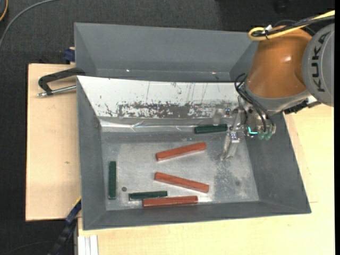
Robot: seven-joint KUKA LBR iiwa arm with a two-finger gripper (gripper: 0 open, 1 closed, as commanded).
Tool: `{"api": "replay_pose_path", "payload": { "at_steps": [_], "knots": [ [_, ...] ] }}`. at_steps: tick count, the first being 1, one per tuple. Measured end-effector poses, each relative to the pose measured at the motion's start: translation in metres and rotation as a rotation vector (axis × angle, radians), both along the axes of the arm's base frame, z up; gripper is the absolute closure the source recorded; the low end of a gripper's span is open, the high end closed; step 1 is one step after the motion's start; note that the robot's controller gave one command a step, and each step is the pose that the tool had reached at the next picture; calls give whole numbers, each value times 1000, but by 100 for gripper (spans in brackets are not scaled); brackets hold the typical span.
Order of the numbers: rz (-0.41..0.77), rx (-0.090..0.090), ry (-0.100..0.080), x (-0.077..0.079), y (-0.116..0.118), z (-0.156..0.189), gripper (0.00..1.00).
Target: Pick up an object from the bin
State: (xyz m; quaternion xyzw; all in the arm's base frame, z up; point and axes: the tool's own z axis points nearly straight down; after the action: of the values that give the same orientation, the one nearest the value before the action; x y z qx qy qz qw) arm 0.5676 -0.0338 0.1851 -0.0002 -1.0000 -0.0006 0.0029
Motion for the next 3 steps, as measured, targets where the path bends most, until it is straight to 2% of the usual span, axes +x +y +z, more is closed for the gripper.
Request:
{"api": "replay_pose_path", "payload": {
  "at_steps": [1, 2, 3],
  "knots": [
    [298, -4, -21, -48, -10, 227, 0],
    [197, 2, 0, -62, -8, 29, 0],
    [460, 2, -11, -32, 15, -115, 0]
  ]
}}
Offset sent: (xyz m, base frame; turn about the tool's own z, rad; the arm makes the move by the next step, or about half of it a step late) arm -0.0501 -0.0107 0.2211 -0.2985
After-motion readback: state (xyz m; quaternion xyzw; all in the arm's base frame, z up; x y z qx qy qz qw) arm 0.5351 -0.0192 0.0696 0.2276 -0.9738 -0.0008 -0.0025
